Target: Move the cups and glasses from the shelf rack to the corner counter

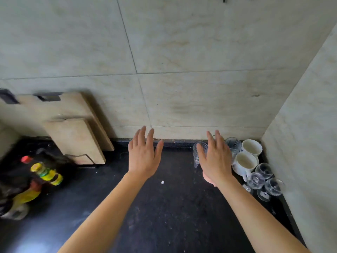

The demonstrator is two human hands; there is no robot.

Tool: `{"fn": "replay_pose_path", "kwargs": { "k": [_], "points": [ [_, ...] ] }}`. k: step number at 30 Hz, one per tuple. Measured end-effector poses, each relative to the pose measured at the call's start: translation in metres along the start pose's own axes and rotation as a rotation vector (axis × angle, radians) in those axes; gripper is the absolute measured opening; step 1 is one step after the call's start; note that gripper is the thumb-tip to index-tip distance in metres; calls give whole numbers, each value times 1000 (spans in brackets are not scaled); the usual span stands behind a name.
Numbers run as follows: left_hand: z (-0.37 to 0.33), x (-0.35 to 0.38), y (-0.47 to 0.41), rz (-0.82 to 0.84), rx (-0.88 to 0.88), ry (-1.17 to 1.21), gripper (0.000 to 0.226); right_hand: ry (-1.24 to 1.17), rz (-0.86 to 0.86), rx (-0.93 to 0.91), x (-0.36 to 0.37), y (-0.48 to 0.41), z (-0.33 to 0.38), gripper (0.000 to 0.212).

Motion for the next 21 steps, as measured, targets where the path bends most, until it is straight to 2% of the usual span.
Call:
{"fn": "replay_pose_path", "kwargs": {
  "k": [2,4,10,15,21],
  "points": [
    [27,-41,26,-115,-46,-83,61,-2,-65,-177,-8,4,40,70],
    [58,-73,62,-155,-133,-169,66,-23,-68,-336,-2,17,83,71],
    [156,-167,203,-158,-435,-388,74,-169,108,-710,46,108,240,71],
    [229,-267,347,-281,-732,-471,74,-331,234,-1017,60,227,385,74],
    [293,-378,547,-390,-992,-576,75,-488,254,-1403,52,423,543,77]
  ]
}}
Point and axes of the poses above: each hand's wrist, its own y-axis away from the middle knuckle, its own x-axis out of the palm, z = x × y, the point moved 7 cm from there along -y, towards the middle knuckle, and after that the axes turned 3 degrees about -y, right-handed, at the moved point
